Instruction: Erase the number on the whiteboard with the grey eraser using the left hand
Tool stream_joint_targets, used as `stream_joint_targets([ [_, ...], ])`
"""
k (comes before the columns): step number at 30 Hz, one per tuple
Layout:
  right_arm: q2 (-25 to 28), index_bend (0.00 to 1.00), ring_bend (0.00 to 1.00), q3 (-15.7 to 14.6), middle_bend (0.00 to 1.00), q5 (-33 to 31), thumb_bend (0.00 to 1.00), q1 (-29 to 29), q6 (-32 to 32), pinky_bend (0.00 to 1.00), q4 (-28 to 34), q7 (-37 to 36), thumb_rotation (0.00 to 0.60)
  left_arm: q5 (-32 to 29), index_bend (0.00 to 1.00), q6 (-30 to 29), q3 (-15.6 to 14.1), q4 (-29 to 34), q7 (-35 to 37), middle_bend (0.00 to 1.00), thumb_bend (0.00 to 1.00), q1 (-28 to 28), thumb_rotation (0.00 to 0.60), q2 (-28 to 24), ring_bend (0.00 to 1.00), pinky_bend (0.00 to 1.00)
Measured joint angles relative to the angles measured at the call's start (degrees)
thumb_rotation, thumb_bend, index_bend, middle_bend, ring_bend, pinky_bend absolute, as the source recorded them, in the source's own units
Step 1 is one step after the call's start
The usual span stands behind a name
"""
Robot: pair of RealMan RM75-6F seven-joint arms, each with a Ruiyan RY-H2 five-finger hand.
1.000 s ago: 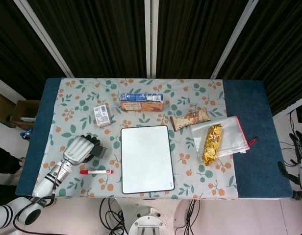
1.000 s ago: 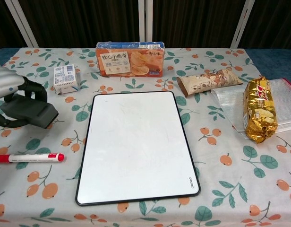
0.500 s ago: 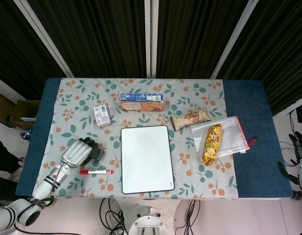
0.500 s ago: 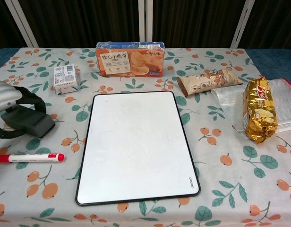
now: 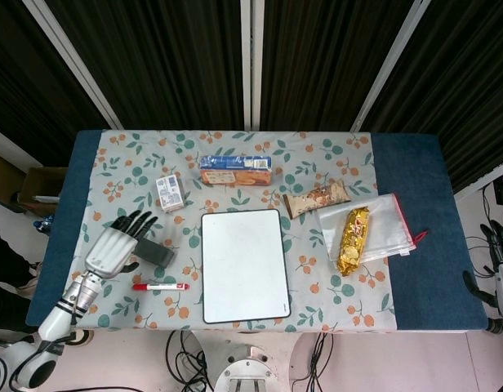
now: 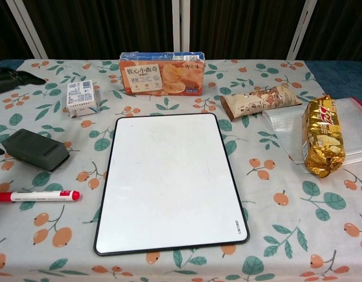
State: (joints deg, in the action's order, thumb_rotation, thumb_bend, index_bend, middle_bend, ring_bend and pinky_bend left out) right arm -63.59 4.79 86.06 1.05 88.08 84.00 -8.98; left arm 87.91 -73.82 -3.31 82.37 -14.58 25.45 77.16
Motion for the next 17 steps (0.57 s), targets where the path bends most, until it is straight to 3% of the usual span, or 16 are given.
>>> stream_joint_targets([
  [1,-0.2,0.00,0.00,-0.3,0.00,0.4,0.22,0.3,-0.6,0.00,-0.6,-0.2,0.600,0.5,0.00,-1.7,0.2,0.9,1.1,0.00,0.01,-0.6,0.187,-1.4,0.00,0.15],
  [3,-0.7,0.00,0.00,-0.7,0.00,1.0,0.21,0.6,-1.0,0.00,-1.7,-0.4,0.600,1.3,0.00,-4.7,0.5,2.1,3.1,0.00,0.00,-1.7,0.068,-2.7,0.00,0.14],
  [4,-1.1,0.00,0.00,-0.8,0.00,1.2,0.21,0.7,-1.1,0.00,-2.3,-0.4,0.600,1.8,0.00,-6.9,0.7,2.5,4.1,0.00,0.00,-2.6,0.052,-3.4,0.00,0.14],
  [10,-3.6,0.00,0.00,-0.1,0.00,-1.1,0.21,0.9,-1.6,0.00,-4.7,1.4,0.600,2.8,0.00,-17.0,0.8,2.0,5.5,0.00,0.00,-9.9,0.049,-5.6,0.00,0.14],
  [17,-4.8,0.00,0.00,0.3,0.00,-3.2,0.21,1.0,-3.3,0.00,-5.7,3.0,0.600,1.3,0.00,-19.6,-0.3,-3.3,9.5,0.00,0.00,-15.9,0.078,-5.9,0.00,0.14],
])
